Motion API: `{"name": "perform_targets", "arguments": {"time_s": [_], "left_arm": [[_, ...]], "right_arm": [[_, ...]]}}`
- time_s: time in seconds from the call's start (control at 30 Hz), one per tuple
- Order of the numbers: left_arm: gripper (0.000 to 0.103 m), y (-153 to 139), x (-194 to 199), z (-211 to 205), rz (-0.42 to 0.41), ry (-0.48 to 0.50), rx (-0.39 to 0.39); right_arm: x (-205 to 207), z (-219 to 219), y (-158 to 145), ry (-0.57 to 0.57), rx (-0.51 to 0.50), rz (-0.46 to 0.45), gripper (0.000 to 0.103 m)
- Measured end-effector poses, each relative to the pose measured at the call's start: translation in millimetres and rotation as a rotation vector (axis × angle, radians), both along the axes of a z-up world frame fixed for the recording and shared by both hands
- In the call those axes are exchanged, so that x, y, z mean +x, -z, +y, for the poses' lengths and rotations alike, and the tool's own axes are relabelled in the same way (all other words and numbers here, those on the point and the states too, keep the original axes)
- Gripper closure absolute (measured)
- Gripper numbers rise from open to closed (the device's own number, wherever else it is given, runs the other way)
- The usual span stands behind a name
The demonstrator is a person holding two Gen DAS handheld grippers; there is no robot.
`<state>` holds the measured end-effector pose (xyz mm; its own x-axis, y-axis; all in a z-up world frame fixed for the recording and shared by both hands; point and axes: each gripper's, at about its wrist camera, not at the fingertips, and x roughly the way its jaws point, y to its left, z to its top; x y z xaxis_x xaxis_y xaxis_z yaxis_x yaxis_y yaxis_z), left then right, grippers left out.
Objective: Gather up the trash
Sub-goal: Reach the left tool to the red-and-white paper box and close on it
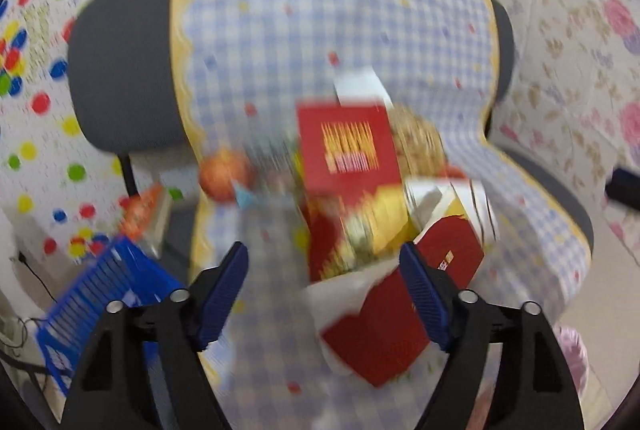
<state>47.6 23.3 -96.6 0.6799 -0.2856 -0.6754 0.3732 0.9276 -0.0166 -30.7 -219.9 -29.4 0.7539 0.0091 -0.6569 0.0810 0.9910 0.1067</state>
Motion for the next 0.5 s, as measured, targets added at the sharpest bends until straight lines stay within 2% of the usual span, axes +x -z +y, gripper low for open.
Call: {"name": "perform_targets", "arguments": {"time_s": [0.13, 0.23, 0.43, 0.5], "left_arm": [[0.024, 35.6, -21.8, -9.0, 0.060, 0.038, 0.004], [0.024, 53.5, -30.8, -14.9, 0.081, 0.043, 0.049], [0.024, 57.4, -39.3, -11.7, 0.087, 0.026, 0.042], [0.024, 60.6, -42.2, -13.2, 0.097, 0.031, 0.050]], "right_arm": [[-9.0, -1.2, 7.5, 0.004, 0.009, 0.020, 0.017], [-13.5, 0.2, 14.5, 0.001, 0.017, 0.039, 0.017], [-22.3, 3.6, 26.5, 0.000, 0.019, 0.040, 0.017], [-25.7, 2.9, 27.3, 0.007, 0.025, 0.026, 0.024]]}}
